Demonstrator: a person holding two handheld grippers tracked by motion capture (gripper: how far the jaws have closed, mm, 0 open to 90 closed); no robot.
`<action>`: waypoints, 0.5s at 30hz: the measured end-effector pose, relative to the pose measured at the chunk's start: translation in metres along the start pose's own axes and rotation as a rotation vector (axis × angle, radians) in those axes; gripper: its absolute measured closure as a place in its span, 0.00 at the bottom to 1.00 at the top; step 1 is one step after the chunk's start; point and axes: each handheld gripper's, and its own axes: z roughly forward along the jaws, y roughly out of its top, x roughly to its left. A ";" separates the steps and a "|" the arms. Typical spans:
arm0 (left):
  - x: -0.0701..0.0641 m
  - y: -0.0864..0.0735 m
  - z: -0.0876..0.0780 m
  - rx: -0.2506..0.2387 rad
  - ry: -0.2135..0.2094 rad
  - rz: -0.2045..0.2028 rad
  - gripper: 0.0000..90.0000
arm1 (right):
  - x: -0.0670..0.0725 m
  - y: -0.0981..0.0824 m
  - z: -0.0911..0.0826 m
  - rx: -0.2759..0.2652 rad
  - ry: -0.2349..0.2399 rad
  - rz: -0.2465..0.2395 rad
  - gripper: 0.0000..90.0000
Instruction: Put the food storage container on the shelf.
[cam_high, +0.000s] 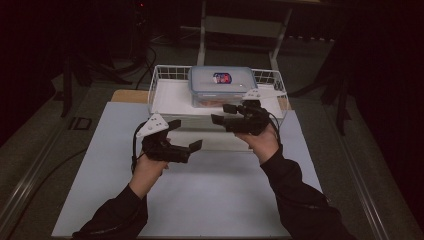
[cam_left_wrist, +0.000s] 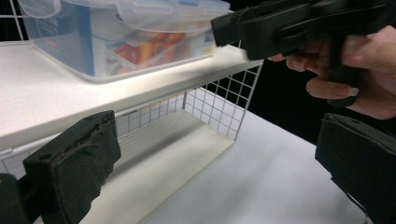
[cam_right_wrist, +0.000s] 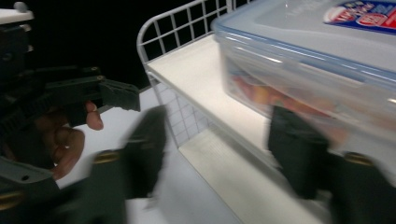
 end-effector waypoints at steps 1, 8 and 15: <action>-0.002 -0.001 -0.002 0.003 -0.007 0.005 0.00 | 0.002 -0.002 -0.002 -0.012 0.014 0.000 0.32; -0.008 -0.010 -0.010 0.029 -0.053 0.025 0.00 | 0.011 -0.030 -0.017 -0.045 0.039 -0.017 0.15; -0.018 -0.022 -0.011 0.070 -0.091 0.072 0.00 | 0.010 -0.078 -0.031 -0.042 -0.004 -0.042 0.15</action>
